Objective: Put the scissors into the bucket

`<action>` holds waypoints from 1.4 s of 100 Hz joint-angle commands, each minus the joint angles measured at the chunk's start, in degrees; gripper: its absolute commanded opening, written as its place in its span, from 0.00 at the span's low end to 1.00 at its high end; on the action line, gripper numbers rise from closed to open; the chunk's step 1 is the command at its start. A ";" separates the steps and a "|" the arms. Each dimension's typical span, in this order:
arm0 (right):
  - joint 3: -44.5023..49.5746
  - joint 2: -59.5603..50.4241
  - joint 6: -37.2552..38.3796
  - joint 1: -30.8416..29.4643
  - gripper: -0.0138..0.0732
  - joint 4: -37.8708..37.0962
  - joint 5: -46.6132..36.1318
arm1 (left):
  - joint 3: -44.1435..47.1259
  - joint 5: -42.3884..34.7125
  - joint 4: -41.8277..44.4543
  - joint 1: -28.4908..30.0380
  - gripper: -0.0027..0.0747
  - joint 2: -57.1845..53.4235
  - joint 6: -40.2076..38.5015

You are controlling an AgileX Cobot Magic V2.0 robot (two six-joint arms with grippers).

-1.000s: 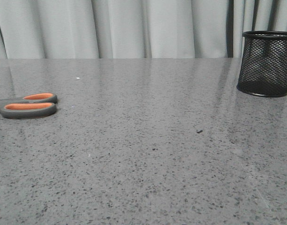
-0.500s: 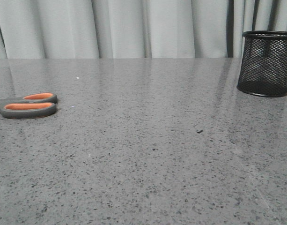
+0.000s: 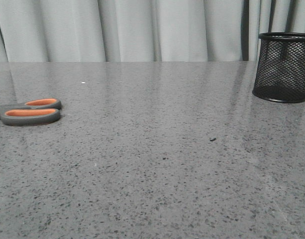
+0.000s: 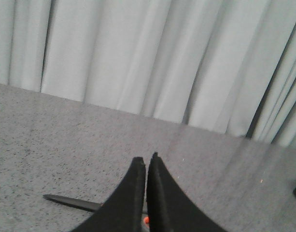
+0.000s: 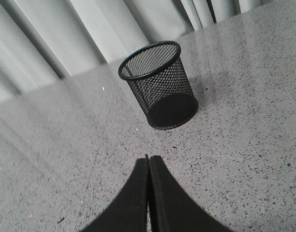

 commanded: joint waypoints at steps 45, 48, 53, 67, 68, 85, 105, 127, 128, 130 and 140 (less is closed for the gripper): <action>-21.94 24.26 -2.96 4.18 0.09 -5.73 16.06 | -24.26 24.33 10.49 -0.05 0.01 27.06 5.28; -21.94 24.65 -2.96 4.23 0.11 -5.61 16.51 | -24.71 24.77 10.02 -0.05 0.02 27.72 6.25; -21.94 25.38 -2.96 4.38 0.17 -5.61 17.42 | -25.04 25.16 9.36 -0.05 0.05 28.51 7.79; -21.99 27.23 -2.96 4.45 0.49 -5.53 18.31 | -26.45 25.47 7.21 -0.05 0.34 30.49 11.37; -21.99 27.35 -2.96 4.45 0.52 -5.53 18.31 | -26.60 25.47 7.09 -0.05 0.37 30.67 11.72; -21.99 27.86 -3.55 4.45 0.61 -5.53 17.61 | -28.76 26.53 5.76 -0.05 0.60 34.01 15.73; -25.43 30.74 -6.22 4.45 0.61 -5.53 19.27 | -35.22 33.44 5.76 -0.05 0.55 44.42 24.89; -29.72 34.66 -8.81 4.45 0.61 -5.53 21.07 | -42.69 40.76 5.76 -0.05 0.55 58.39 46.54; -29.87 34.78 -8.97 4.45 0.61 -5.53 21.07 | -43.05 41.06 5.76 -0.05 0.55 59.20 47.38; -29.99 34.95 -8.98 4.45 0.61 -5.53 21.07 | -43.58 41.37 5.76 -0.05 0.55 60.33 50.03; -29.98 35.91 -9.64 4.45 0.61 -5.53 20.97 | -45.77 42.88 5.65 -0.05 0.55 65.24 61.67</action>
